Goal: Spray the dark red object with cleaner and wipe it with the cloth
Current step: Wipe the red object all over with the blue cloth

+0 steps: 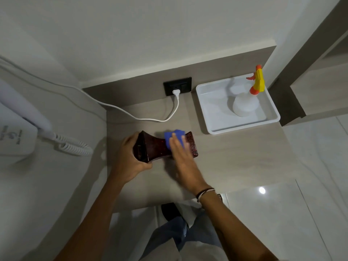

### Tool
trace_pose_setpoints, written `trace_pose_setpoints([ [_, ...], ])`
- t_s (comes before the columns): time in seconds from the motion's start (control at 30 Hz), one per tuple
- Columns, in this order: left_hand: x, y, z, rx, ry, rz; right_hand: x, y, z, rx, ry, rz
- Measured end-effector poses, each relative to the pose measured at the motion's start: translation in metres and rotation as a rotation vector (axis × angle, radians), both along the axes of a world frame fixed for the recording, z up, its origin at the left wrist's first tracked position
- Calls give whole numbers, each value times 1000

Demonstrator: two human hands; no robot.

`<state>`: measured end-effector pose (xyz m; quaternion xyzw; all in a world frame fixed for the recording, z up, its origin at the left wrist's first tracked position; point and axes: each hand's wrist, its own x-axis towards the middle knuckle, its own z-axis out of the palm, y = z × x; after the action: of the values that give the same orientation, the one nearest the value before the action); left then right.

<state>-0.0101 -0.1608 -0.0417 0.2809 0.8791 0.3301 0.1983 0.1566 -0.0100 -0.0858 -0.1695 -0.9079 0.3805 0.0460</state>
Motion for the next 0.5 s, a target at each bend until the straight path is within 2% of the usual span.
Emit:
trace_pose_setpoints([
  [0.07,2,0,-2,-9,9,-2,5,11,-3,46,-107,-99],
  [0.1,2,2,-2,-4,16,0,2,6,1,24,-95,-110],
  [0.23,3,10,7,32,13,-47,-19,-43,21,-91,154,25],
  [0.3,1,8,4,30,25,-54,-20,-41,17,-81,199,64],
  [0.43,1,-1,-8,-17,6,16,5,13,-6,125,-101,-84],
  [0.5,2,1,-8,-13,9,14,7,16,-4,72,-132,-143],
])
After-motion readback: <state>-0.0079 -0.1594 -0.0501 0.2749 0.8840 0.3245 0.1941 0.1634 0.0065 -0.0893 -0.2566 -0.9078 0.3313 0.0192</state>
